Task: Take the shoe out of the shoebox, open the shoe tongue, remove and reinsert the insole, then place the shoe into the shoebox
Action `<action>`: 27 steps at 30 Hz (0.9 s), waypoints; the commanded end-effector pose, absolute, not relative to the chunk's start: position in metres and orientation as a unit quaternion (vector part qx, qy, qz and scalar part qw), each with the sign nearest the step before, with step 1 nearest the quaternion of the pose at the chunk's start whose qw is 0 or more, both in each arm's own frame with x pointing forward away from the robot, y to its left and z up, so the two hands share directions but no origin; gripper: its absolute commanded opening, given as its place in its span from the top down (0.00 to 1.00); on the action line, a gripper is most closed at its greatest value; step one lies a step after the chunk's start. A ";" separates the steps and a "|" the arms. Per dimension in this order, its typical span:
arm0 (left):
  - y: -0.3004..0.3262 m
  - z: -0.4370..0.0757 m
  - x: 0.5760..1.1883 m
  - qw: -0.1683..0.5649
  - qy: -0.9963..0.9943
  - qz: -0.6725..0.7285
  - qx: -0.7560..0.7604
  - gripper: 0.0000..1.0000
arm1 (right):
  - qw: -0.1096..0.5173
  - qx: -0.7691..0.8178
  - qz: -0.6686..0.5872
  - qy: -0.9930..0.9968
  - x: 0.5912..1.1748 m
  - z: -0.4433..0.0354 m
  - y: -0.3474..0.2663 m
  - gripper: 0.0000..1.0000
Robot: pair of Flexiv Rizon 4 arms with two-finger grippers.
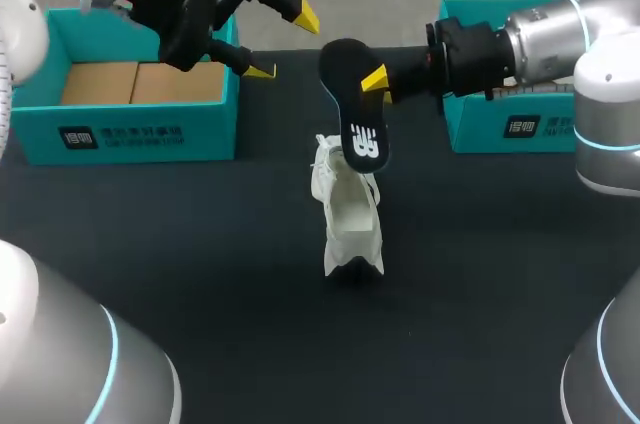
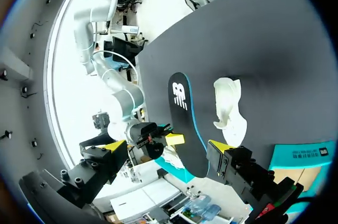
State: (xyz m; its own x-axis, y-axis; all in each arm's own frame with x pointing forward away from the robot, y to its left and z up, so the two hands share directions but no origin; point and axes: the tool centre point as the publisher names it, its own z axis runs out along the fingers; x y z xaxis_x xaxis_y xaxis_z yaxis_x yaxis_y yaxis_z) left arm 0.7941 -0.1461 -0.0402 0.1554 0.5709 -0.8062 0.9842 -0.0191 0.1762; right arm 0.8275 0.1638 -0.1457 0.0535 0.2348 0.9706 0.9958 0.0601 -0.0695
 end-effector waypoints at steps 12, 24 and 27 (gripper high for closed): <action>-0.140 -0.062 0.790 0.463 0.539 -0.340 0.616 0.00 | 0.501 -0.540 -0.412 -0.537 0.827 -0.145 0.166 1.00; -0.142 -0.080 0.793 0.519 0.544 -0.368 0.547 0.00 | 0.473 -0.559 -0.433 -0.525 0.829 -0.119 0.153 1.00; -0.146 -0.085 0.795 0.526 0.549 -0.378 0.528 0.00 | 0.475 -0.560 -0.441 -0.517 0.829 -0.116 0.153 1.00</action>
State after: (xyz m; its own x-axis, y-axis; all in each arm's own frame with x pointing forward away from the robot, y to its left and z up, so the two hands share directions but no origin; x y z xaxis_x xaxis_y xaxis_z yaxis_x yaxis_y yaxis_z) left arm 0.7973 -0.1403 -0.0772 0.1005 0.2608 -0.9601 0.9836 0.1191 0.1353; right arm 0.8367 0.1534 -0.1167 0.0762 0.1643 0.9835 0.9968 0.0094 -0.0788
